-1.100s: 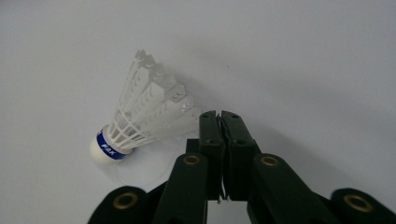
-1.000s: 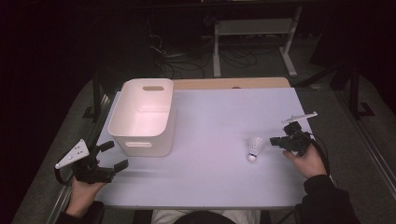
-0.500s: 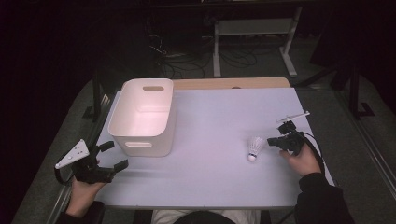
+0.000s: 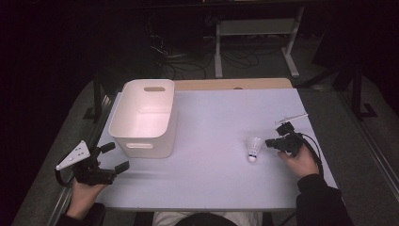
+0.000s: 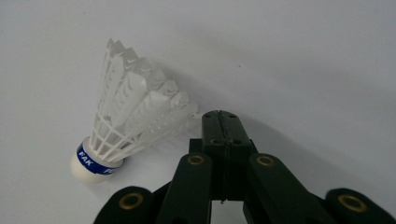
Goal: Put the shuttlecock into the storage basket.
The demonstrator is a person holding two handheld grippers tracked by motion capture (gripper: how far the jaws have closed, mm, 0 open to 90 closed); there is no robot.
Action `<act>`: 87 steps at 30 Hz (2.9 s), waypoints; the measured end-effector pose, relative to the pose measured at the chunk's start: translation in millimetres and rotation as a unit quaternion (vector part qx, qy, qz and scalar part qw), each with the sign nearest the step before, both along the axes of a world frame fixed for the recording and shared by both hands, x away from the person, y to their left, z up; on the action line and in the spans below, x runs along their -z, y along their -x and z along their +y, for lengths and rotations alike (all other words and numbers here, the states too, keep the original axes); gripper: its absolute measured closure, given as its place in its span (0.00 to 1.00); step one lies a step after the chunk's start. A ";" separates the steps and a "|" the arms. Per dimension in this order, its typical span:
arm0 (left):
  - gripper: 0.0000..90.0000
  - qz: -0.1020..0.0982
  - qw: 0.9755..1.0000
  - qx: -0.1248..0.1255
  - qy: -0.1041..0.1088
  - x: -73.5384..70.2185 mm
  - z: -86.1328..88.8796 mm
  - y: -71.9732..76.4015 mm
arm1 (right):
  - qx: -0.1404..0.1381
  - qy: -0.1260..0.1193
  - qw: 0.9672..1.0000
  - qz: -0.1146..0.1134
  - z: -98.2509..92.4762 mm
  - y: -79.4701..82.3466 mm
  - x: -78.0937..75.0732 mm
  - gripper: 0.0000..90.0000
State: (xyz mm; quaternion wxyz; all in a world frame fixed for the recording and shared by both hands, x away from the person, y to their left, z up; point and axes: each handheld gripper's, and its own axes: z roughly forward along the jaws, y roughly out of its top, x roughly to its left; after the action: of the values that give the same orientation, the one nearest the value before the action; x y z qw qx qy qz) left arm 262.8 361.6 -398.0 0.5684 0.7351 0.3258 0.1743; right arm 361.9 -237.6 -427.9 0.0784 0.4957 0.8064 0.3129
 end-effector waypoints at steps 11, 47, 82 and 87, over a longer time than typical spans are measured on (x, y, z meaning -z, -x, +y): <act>0.00 0.001 1.000 0.001 0.000 0.1 -0.2 0.0 | -0.017 -0.007 1.000 -0.001 12.2 -0.4 0.5 0.99; 0.00 0.000 1.000 0.003 0.000 0.0 -0.1 0.2 | -0.075 -0.021 0.997 -0.006 46.4 3.8 -1.4 0.99; 0.00 0.001 1.000 0.004 -0.001 0.0 -0.1 0.2 | -0.104 -0.014 0.994 -0.001 62.7 5.7 1.2 0.99; 0.00 0.000 1.000 0.004 -0.001 0.0 0.0 0.2 | -0.107 -0.013 0.994 -0.003 63.8 6.3 0.7 0.99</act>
State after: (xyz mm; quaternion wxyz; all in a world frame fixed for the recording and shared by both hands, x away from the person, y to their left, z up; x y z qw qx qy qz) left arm 262.6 361.7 -398.0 0.5680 0.7374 0.3225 0.1720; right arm 355.6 -173.9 -428.6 0.0407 0.4067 0.8503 0.3315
